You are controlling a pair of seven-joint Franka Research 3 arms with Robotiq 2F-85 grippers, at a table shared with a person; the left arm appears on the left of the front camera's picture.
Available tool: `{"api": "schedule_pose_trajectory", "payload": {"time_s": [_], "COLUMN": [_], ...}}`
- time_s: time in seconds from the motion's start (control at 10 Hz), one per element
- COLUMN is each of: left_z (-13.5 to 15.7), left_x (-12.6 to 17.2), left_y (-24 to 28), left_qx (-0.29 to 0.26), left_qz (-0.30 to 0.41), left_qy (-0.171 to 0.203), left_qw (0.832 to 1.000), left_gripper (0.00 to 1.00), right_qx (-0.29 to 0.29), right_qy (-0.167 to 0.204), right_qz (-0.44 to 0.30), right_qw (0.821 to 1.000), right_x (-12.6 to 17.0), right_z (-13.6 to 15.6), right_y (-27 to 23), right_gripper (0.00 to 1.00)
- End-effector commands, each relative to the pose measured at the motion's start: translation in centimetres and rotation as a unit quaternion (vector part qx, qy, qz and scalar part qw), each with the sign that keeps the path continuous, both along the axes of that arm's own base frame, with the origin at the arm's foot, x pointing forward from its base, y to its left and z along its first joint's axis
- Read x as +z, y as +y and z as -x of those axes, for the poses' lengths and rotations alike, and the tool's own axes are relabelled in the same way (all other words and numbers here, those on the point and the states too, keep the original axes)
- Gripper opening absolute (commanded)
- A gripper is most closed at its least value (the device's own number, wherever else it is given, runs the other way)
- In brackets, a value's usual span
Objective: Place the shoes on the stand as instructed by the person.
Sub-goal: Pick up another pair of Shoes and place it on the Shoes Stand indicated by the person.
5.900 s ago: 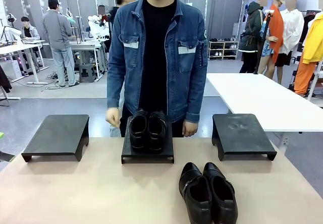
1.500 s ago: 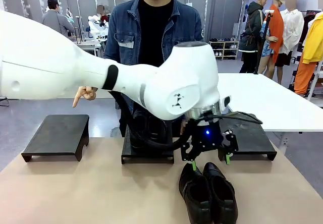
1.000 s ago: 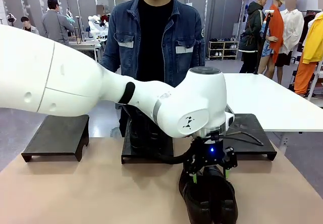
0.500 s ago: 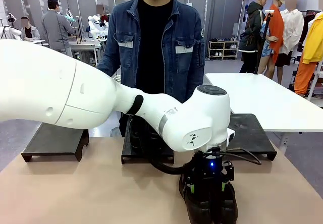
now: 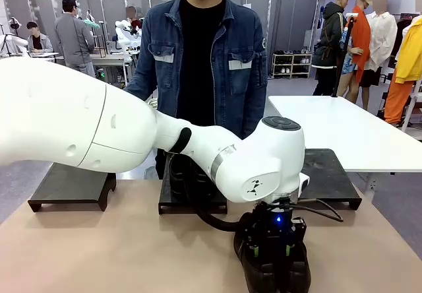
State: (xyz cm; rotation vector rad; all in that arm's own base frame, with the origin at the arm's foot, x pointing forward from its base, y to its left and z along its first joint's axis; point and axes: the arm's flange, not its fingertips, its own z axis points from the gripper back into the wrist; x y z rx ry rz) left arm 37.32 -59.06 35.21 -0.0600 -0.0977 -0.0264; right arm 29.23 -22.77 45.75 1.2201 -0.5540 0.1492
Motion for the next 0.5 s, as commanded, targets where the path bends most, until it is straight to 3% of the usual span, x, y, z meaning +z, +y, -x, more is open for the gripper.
{"api": "schedule_pose_trajectory", "payload": {"time_s": [0.0,0.3,0.4], "left_z": [-0.21,-0.30,-0.29], "left_x": [-0.03,0.12,0.11], "left_y": [-0.46,-0.47,-0.44], "left_qx": [-0.005,-0.002,0.000], "left_qz": [-0.020,-0.019,-0.021], "left_qy": [0.005,0.007,0.007], "left_qw": [1.000,1.000,1.000], "left_gripper": [0.00,0.04,0.00], "right_qx": [-0.001,-0.001,-0.001], "right_qy": [-0.005,-0.005,-0.005], "right_qz": [-0.005,-0.005,-0.005], "right_qw": [1.000,1.000,1.000], "right_x": [0.18,0.18,0.18], "right_z": [0.03,0.03,0.03], "right_y": [-0.12,-0.12,-0.12], "right_gripper": [1.00,1.00,1.00]}}
